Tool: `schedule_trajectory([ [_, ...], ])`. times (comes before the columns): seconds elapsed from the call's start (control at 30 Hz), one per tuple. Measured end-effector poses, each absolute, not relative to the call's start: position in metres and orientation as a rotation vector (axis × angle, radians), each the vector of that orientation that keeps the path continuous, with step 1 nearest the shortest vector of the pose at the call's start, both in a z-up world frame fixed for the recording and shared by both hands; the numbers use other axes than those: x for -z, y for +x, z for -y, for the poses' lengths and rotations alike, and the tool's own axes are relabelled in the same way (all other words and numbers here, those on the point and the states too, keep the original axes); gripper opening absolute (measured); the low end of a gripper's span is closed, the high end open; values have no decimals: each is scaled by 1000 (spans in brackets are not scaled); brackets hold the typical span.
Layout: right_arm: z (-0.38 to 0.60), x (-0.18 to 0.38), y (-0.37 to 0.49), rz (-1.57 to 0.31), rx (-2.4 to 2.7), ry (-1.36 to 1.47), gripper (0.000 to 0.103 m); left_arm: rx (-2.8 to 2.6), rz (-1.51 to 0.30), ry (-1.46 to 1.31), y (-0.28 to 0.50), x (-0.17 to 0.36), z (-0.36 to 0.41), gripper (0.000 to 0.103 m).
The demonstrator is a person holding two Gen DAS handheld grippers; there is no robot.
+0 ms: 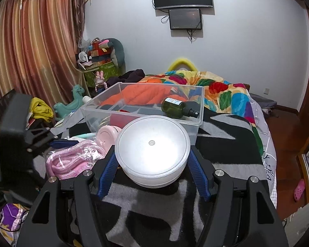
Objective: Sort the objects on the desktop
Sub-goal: 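Carry the pink rope and white container with both tools over the clear box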
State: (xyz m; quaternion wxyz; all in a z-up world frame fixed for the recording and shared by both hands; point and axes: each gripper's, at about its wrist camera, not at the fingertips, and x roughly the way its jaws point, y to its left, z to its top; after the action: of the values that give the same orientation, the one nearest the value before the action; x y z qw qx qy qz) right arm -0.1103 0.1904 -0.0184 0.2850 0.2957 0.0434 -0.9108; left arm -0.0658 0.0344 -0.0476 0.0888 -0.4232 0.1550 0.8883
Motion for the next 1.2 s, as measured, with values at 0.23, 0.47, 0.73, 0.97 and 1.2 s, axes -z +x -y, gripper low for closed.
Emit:
schedule_trajectory([
  [0.23,-192,24,-113,-99,2425,820,63,-2715,-407,-1195,-51,44,-23,63],
  [0.47,-190,15,-114,-86,2429,792,63,-2721,-171,-1154,-45,16,1,58],
  [0.73,-182,4,-123,-69,2428,768,63,-2774,12,-1028,-42,-18,32,57],
  [0.97,-169,-4,-137,-50,2435,744,63,-2816,133,-903,-61,-51,47,57],
  [1.2,-162,-13,-159,-21,2453,733,63,-2821,218,-834,-91,-65,56,57],
])
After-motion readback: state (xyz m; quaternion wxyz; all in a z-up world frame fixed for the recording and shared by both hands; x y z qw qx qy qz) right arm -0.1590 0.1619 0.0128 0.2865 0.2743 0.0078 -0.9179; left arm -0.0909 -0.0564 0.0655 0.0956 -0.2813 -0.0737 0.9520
